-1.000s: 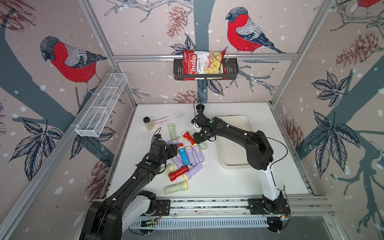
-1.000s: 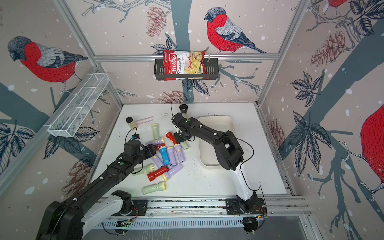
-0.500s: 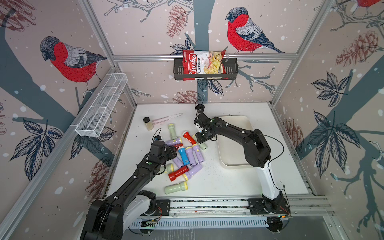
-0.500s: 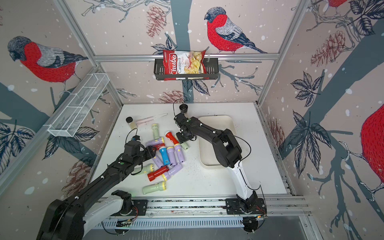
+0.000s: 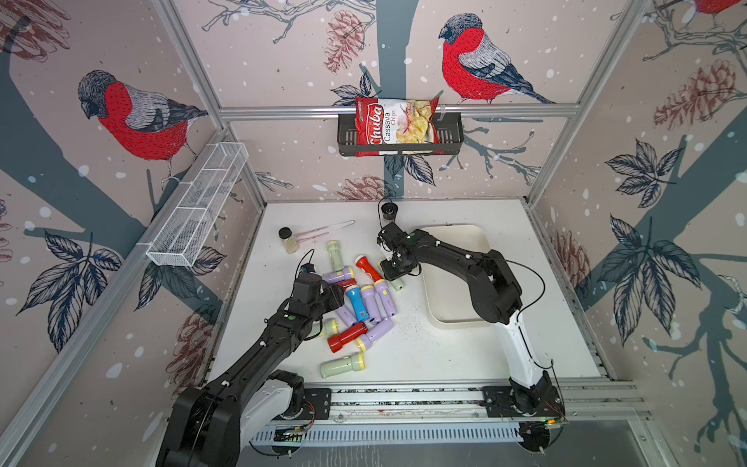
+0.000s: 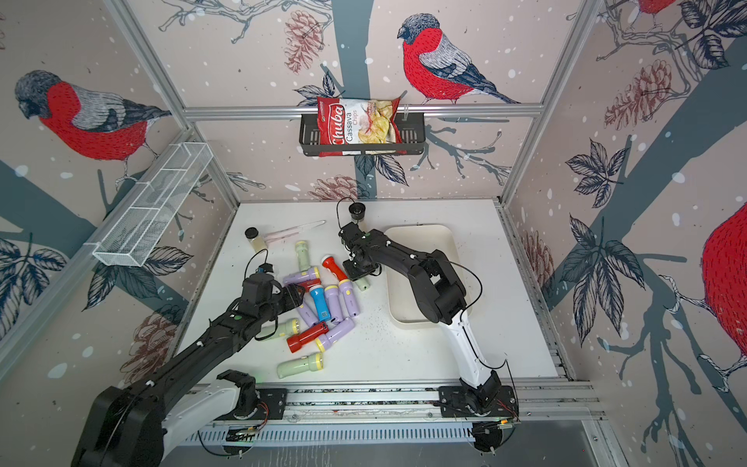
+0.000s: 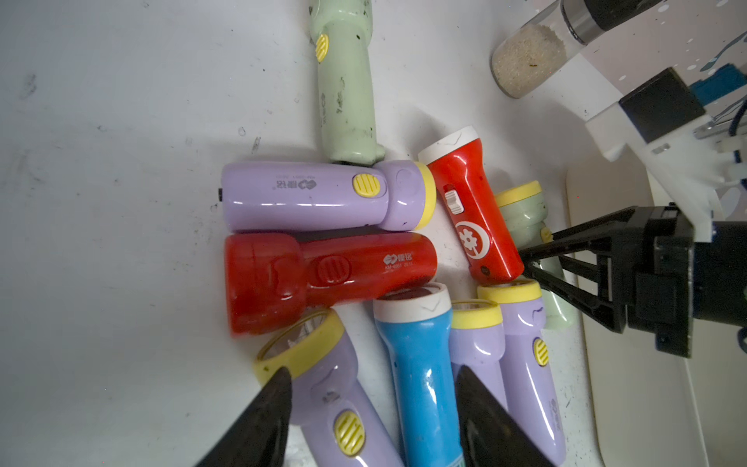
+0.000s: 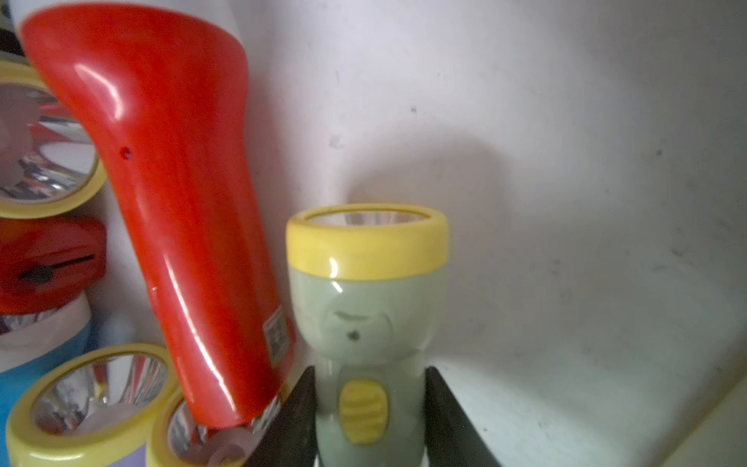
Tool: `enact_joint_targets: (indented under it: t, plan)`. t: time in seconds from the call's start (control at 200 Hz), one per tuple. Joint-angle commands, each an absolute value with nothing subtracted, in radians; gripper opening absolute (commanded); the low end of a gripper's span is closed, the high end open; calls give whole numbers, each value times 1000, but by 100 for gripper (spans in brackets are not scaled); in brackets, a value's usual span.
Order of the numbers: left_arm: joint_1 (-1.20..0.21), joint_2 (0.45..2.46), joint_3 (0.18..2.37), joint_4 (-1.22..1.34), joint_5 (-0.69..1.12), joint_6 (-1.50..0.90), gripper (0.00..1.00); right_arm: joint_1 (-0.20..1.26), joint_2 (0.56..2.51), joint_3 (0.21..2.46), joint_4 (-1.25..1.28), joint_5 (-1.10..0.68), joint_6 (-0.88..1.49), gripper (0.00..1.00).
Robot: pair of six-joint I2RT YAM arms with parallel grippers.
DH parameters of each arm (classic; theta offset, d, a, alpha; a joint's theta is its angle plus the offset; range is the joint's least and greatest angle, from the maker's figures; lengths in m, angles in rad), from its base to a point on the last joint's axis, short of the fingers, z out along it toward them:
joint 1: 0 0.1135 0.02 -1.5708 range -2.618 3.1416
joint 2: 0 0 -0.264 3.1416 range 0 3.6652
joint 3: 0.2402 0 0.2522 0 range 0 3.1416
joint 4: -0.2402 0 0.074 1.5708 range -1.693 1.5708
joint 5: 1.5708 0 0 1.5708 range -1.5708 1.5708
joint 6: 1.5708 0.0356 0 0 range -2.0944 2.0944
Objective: Put the flashlights into the storage boxes
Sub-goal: Pick up the flashlight from the center of the board.
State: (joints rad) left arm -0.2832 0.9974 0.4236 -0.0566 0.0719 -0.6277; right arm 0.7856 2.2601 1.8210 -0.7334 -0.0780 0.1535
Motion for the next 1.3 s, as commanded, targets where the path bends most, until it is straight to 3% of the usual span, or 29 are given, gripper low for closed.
enact_joint_targets:
  t: [0.0,0.545,0.841,1.051,1.296]
  plan:
    - [-282,986,431,-44,60,-629,64,787,2256,1824,-723,-71,138,36]
    - [-282,966,501,2,113,-626,63,782,1914,1495,-427,-143,252,31]
    - [-296,1067,562,56,161,-587,63,752,1769,1347,-291,-234,345,30]
    - [-301,1138,594,154,185,-576,63,725,1761,1325,-232,-280,400,30]
    - [-327,1283,759,63,264,-526,62,681,1756,1359,-261,-311,453,30]
